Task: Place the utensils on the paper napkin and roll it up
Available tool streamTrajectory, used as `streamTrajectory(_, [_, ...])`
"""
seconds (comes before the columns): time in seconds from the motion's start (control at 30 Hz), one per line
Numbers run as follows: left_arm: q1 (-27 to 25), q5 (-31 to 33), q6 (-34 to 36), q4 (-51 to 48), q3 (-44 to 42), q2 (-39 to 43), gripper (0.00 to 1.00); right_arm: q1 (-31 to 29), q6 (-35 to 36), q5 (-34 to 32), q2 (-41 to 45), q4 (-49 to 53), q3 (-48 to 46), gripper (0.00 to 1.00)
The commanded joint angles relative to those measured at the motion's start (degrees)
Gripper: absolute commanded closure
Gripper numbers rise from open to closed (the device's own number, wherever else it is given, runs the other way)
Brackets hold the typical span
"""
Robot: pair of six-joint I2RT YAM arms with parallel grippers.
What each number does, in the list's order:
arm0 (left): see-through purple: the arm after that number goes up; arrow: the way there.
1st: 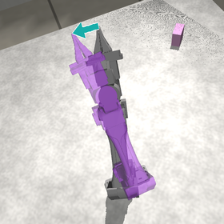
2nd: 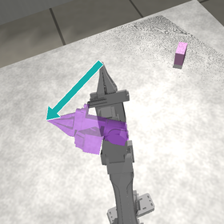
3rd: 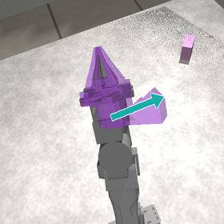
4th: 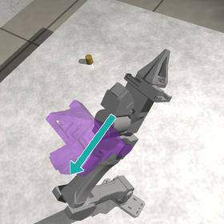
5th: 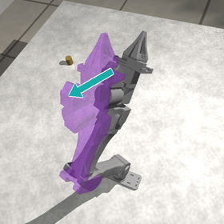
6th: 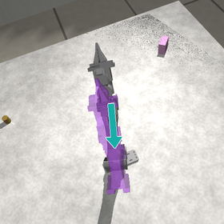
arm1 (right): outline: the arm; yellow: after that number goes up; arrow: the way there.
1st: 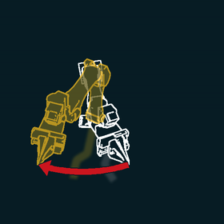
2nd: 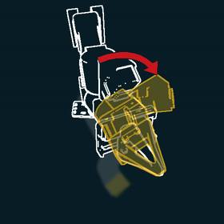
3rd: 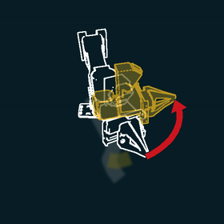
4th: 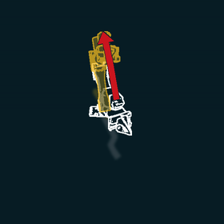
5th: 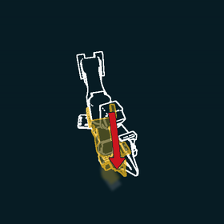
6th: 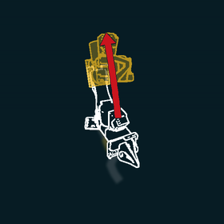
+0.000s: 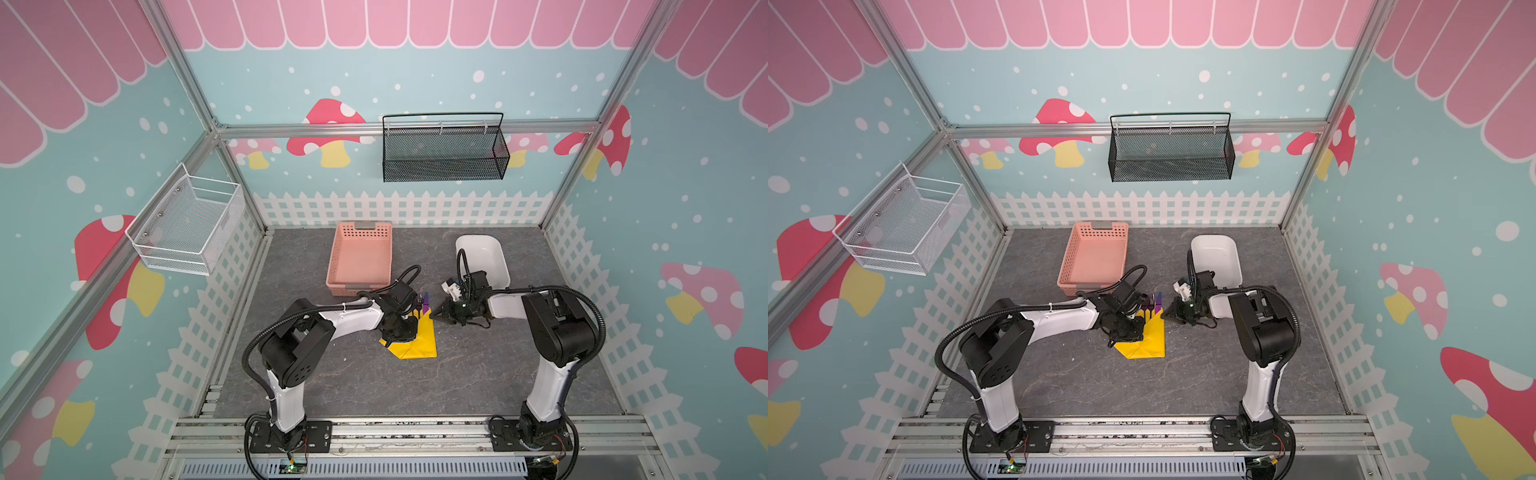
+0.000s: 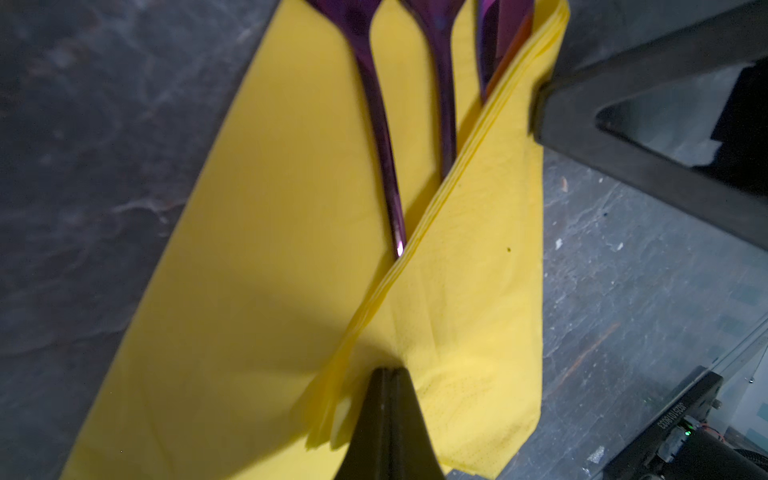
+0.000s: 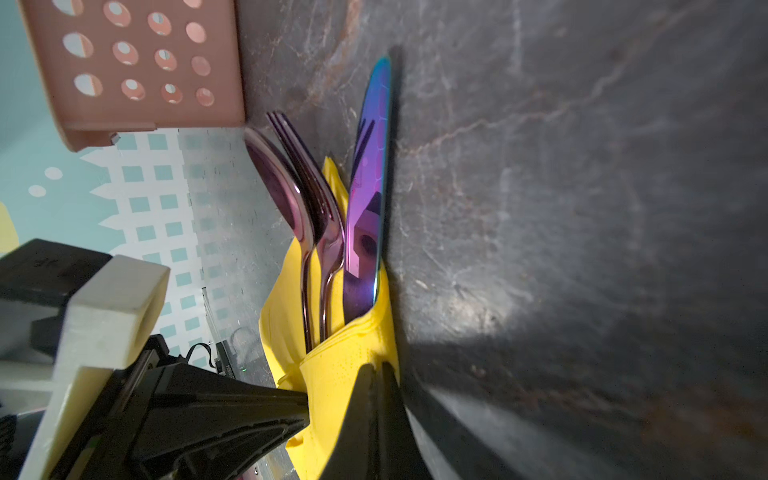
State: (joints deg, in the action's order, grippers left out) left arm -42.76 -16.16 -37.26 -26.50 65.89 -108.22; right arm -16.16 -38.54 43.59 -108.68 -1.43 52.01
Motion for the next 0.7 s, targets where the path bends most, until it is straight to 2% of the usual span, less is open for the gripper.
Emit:
streamTrajectory(0.0, [0.31,1.2,0.34,-2.59,-1.55,-1.11,1.0,0.34,0.63,-0.48,1.07,0.63,0.87,0.99])
streamTrajectory(0.27, [0.4,1.21,0.34,-2.59,-1.46,-1.23,1.0,0.34,-0.83,1.96,0.31,-2.58,1.56,0.99])
streamTrajectory(0.53, [0.4,1.14,0.25,-2.61,-1.73,-1.09,1.0,0.43,1.39,-3.59,-4.12,2.21,3.18,0.99])
streamTrajectory(0.67, [0.4,1.14,0.26,-2.59,-1.58,-1.11,1.0,0.43,2.13,-5.92,-1.59,5.56,4.03,0.99])
